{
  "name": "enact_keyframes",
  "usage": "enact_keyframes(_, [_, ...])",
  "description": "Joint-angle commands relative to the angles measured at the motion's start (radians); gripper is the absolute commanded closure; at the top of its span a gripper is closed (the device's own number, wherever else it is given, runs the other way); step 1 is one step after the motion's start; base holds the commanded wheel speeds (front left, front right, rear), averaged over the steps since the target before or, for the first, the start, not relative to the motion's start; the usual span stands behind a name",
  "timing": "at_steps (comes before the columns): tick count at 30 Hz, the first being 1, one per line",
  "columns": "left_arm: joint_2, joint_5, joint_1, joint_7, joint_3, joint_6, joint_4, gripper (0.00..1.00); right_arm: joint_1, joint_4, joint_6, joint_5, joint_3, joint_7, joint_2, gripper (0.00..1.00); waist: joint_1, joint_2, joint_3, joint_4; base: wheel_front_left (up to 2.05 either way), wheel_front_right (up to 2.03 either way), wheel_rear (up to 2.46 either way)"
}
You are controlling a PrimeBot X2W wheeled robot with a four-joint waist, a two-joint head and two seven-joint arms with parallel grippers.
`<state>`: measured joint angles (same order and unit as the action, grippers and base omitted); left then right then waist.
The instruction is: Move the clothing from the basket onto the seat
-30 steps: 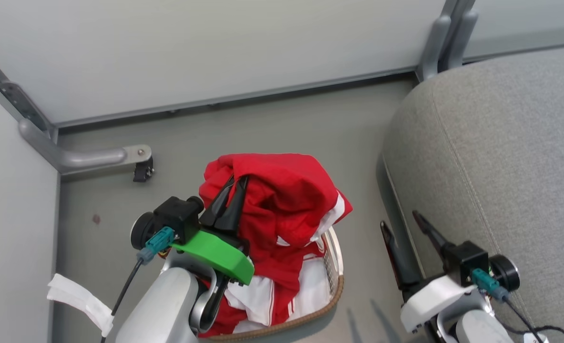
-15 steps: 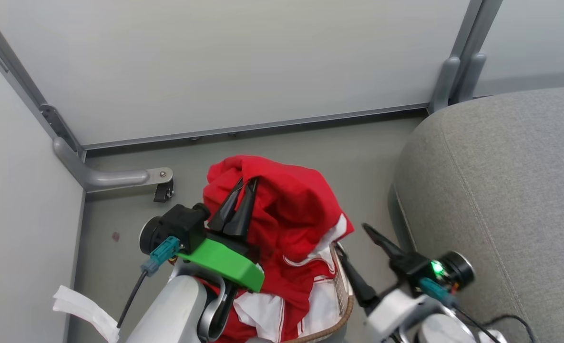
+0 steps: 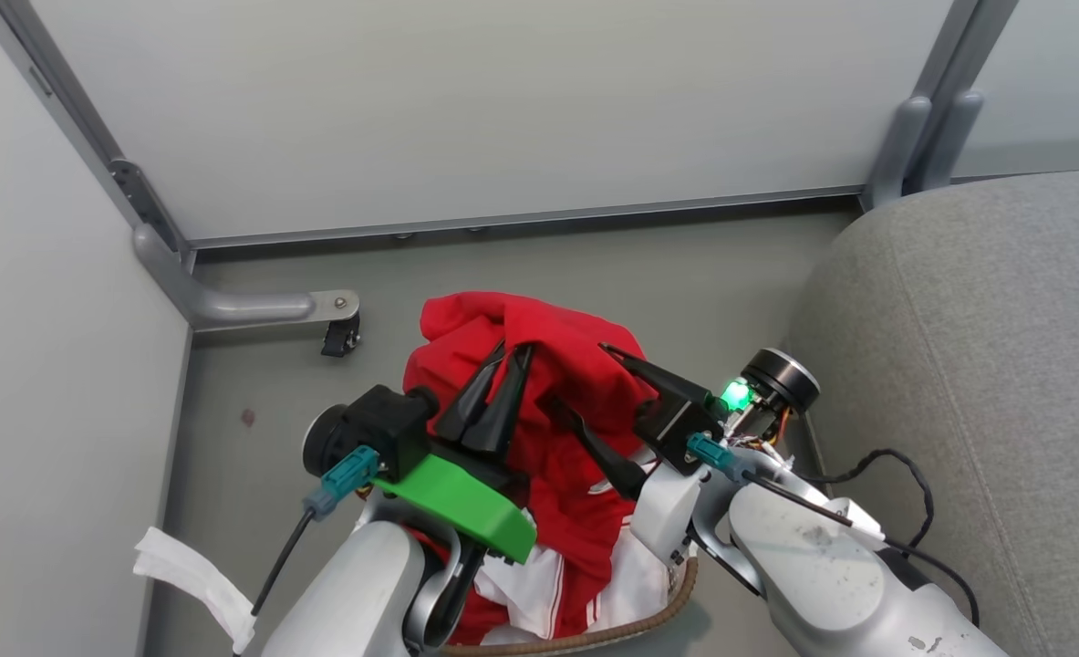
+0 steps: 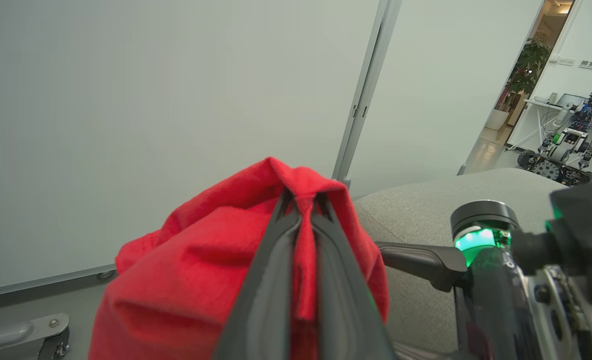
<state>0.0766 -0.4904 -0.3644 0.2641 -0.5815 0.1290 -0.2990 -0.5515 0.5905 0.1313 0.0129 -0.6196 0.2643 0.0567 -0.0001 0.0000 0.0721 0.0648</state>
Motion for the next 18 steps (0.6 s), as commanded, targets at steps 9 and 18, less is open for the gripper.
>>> enact_keyframes(9, [-0.010,-0.032,-0.049,0.001,-0.041,0.003,-0.011,1.00,0.006,0.115,-0.001,0.073,-0.042,0.000,-0.004,0.00,0.0001,0.0000,0.020,0.047,0.00,0.00,0.00])
enact_keyframes(18, [-0.013,-0.035,-0.054,0.001,-0.036,0.003,-0.011,1.00,0.074,0.100,-0.001,0.179,-0.070,0.000,-0.004,1.00,0.0001,0.0000,0.031,0.053,0.00,0.00,0.00])
